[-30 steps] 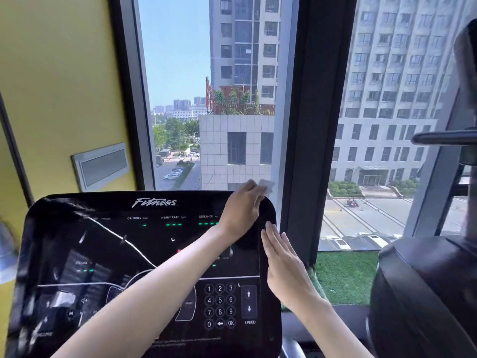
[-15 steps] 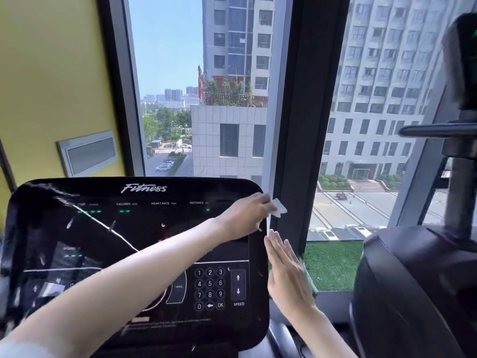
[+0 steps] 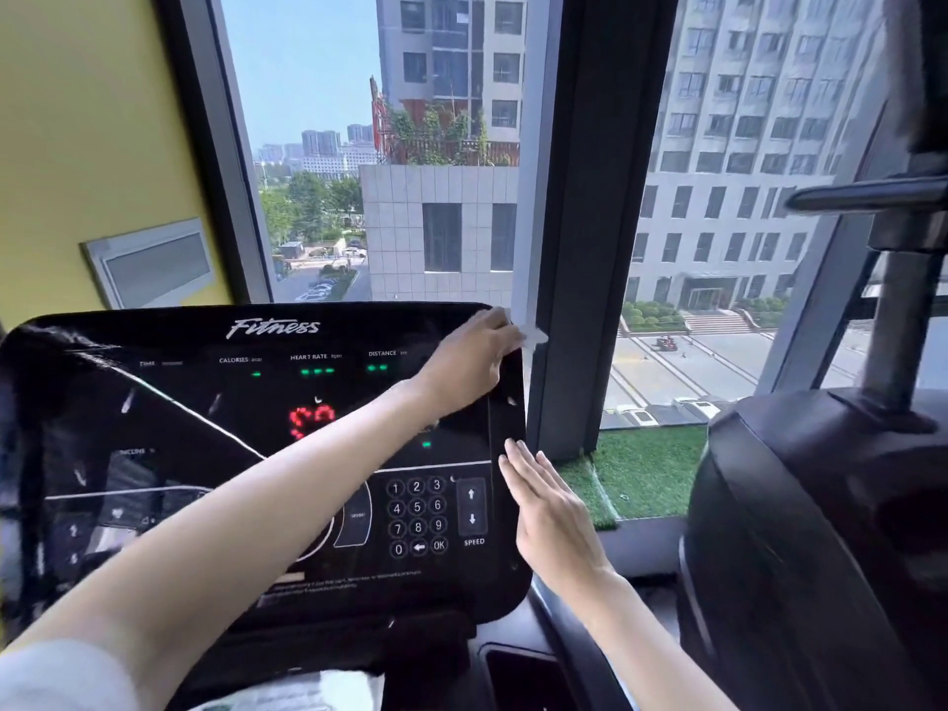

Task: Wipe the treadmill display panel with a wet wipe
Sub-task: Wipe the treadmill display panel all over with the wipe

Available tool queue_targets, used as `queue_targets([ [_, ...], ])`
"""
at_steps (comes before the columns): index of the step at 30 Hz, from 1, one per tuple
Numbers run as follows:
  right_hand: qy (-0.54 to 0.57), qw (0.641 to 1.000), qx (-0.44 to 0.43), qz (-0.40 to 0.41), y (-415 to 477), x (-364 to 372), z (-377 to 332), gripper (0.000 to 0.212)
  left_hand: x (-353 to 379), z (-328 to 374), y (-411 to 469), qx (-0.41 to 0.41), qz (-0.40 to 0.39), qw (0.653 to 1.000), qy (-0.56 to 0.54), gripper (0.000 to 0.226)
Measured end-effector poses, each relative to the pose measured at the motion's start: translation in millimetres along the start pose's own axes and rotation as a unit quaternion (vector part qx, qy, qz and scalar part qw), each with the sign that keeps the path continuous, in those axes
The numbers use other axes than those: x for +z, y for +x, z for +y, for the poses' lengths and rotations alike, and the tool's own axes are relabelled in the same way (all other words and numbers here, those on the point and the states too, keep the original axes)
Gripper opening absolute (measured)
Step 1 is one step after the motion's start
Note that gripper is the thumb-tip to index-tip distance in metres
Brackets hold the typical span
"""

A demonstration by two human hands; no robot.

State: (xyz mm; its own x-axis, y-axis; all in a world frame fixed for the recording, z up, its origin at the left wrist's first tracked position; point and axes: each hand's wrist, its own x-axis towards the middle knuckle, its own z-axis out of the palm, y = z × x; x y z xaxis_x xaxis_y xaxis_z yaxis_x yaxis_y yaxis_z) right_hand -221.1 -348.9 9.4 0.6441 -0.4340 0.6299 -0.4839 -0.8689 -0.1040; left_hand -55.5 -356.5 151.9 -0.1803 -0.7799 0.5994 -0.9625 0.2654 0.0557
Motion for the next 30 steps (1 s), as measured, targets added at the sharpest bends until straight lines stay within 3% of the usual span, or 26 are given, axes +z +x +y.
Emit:
queue_targets([
  [2, 0.002, 1.000, 0.004, 0.002, -1.0, 2.0, -1.6, 0.067, 6.5, 0.8, -5.1, -0.024, 0.012, 1.000, 0.004, 0.031],
  [6, -0.005, 1.000, 0.004, 0.001, -1.6, 2.0, -1.7, 0.068, 20.2, 22.6, -38.1, 0.116, -0.136, 0.984, 0.020, 0.046],
  [11, -0.003, 1.000, 0.013, 0.004, -2.8, 4.0, -3.2, 0.069, 10.8, 9.5, -15.4, -0.040, 0.026, 0.998, -0.039, 0.036],
  [16, -0.008, 1.000, 0.012, 0.002, -3.1, 6.5, -1.4, 0.066, 21.7, 19.2, -42.0, 0.104, -0.127, 0.986, 0.002, 0.043],
  [20, 0.002, 1.000, 0.016, 0.004, -4.3, 6.7, -2.4, 0.070, 13.6, 7.4, -19.5, -0.028, 0.012, 0.998, -0.048, 0.035],
  [21, 0.002, 1.000, 0.016, 0.002, -4.4, 6.4, -2.5, 0.071, 16.6, 7.5, -21.5, -0.026, 0.024, 0.998, -0.045, 0.032],
  [26, -0.010, 1.000, 0.020, -0.002, -5.3, 3.6, -4.4, 0.070, 27.5, 21.0, -47.8, 0.097, -0.144, 0.985, 0.018, 0.039],
  [30, 0.016, 0.999, 0.037, 0.014, -33.2, 7.1, -5.6, 0.072, 19.3, 12.1, -21.6, -0.025, -0.015, 1.000, 0.001, 0.028],
])
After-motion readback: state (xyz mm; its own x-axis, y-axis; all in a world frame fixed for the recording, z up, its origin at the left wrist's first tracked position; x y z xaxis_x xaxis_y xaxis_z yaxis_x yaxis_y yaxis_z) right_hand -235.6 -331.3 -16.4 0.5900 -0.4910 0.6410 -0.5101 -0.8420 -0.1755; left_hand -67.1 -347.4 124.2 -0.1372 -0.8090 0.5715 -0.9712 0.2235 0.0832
